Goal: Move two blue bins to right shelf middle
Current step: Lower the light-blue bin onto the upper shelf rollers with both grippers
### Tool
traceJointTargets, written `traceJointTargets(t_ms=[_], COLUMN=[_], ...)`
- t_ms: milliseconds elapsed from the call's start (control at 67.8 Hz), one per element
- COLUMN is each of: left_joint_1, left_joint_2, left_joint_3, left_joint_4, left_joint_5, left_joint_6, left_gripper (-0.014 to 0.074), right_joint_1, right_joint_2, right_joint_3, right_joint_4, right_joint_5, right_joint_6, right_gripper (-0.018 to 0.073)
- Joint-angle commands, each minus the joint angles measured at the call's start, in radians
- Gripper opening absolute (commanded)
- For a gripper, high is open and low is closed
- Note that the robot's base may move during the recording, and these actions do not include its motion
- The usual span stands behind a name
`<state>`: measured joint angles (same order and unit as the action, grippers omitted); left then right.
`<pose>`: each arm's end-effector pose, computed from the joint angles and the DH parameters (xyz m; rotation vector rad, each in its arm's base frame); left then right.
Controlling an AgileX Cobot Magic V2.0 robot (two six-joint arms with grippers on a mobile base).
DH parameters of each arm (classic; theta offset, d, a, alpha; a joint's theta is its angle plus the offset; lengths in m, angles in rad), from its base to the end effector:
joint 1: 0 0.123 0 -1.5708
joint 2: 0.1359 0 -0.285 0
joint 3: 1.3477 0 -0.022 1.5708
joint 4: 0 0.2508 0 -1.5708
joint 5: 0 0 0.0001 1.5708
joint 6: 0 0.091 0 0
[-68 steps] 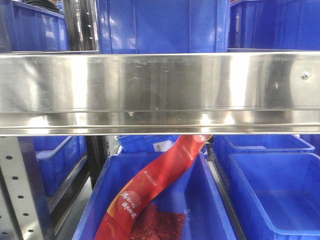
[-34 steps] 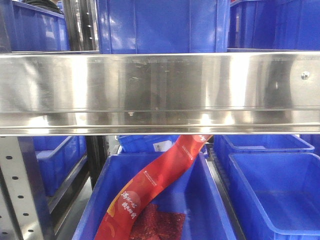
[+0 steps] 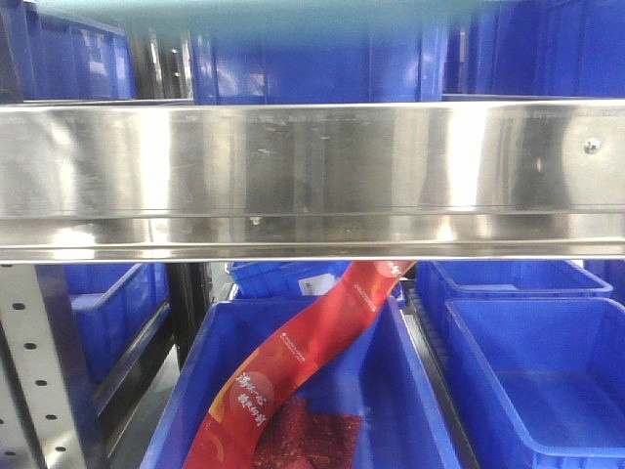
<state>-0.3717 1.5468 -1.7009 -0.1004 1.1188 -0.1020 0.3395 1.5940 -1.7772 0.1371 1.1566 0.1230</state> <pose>0.3027 -0.1268 0.4179 0.3185 2.4506 -0.3371 0.3151 0.1234 0.4228 -0.2552 2.4688 0.3783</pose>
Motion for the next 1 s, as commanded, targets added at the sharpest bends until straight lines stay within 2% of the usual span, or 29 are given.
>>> traceJointTargets(t_ms=[0,280,384,502,738,797,856,989], left_joint_1=[-0.001,-0.001,-0.001,-0.001,-0.001,-0.001,-0.001,-0.001], left_joint_2=[-0.024,-0.014,0.003,0.02,0.024,0.021,0.009,-0.028], left_joint_3=[0.023,0.113,0.113,0.113,0.113,0.111,0.107,0.072], left_joint_4=[-0.004,0.02,0.02,0.02,0.02,0.02,0.02,0.021], left_joint_5=[-0.091,-0.134,-0.131,-0.115,-0.111,-0.111,-0.111,-0.106], left_joint_6=[0.02,0.021,0.021,0.021,0.021,0.021,0.021,0.021], left_gripper=[-0.0111,-0.0109,-0.0065,0.0069,0.0475,0.0554,0.0613,0.0609], right_joint_1=[-0.006,-0.006,-0.006,-0.006,-0.006,-0.006,-0.006,-0.006], right_joint_2=[-0.011,-0.009,-0.001,0.01,0.01,0.009,0.0,-0.044], right_joint_3=[0.048,0.164,0.164,0.164,0.162,0.162,0.162,0.162], right_joint_4=[-0.018,-0.018,-0.02,-0.02,-0.022,-0.022,-0.027,-0.042], right_joint_5=[-0.113,-0.217,-0.219,-0.206,-0.209,-0.209,-0.209,-0.223], right_joint_6=[-0.019,-0.019,-0.019,-0.019,-0.019,-0.019,-0.019,-0.019], right_gripper=[-0.0153,-0.0153,-0.013,-0.0011,0.044,0.0499,0.0518,0.0501])
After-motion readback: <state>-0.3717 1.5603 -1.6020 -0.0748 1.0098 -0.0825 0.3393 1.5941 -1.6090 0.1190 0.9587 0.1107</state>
